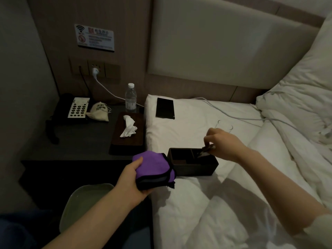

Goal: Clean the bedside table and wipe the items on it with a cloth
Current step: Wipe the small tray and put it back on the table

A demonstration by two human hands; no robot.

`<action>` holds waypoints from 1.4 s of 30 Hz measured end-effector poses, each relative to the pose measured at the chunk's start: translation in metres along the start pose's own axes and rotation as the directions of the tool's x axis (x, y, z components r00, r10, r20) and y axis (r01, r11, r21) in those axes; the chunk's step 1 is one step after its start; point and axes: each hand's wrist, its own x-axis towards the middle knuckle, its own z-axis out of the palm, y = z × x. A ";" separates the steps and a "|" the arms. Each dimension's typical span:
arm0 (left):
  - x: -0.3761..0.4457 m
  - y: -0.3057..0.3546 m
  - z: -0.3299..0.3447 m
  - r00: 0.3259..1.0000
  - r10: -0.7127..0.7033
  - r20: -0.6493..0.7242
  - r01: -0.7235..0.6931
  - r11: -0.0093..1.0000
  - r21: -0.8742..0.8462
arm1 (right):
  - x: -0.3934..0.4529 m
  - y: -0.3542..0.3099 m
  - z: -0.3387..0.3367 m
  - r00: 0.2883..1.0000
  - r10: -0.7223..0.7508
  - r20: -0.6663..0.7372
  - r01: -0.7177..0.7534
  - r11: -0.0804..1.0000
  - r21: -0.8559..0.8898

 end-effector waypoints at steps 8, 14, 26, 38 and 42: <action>0.001 0.008 -0.004 1.000 -0.003 -0.002 0.003 1.000 0.000 | -0.020 -0.044 -0.042 0.938 -0.110 0.330 -0.052 0.894 0.446; 0.000 0.006 -0.005 1.000 0.011 -0.015 -0.011 1.000 0.001 | -0.020 -0.069 0.008 0.806 -0.084 0.586 -0.058 0.974 0.220; 0.002 0.011 -0.004 0.999 0.024 -0.023 -0.024 1.000 0.016 | -0.002 -0.029 -0.003 0.996 0.035 0.087 -0.043 0.994 0.097; -0.002 0.013 -0.005 0.999 0.006 -0.035 -0.006 1.000 -0.002 | 0.010 -0.030 0.037 0.952 0.006 0.305 -0.086 0.964 0.252; -0.005 0.016 -0.004 0.999 0.010 -0.036 -0.010 1.000 -0.004 | 0.015 -0.030 0.034 0.957 0.006 0.290 -0.090 0.957 0.276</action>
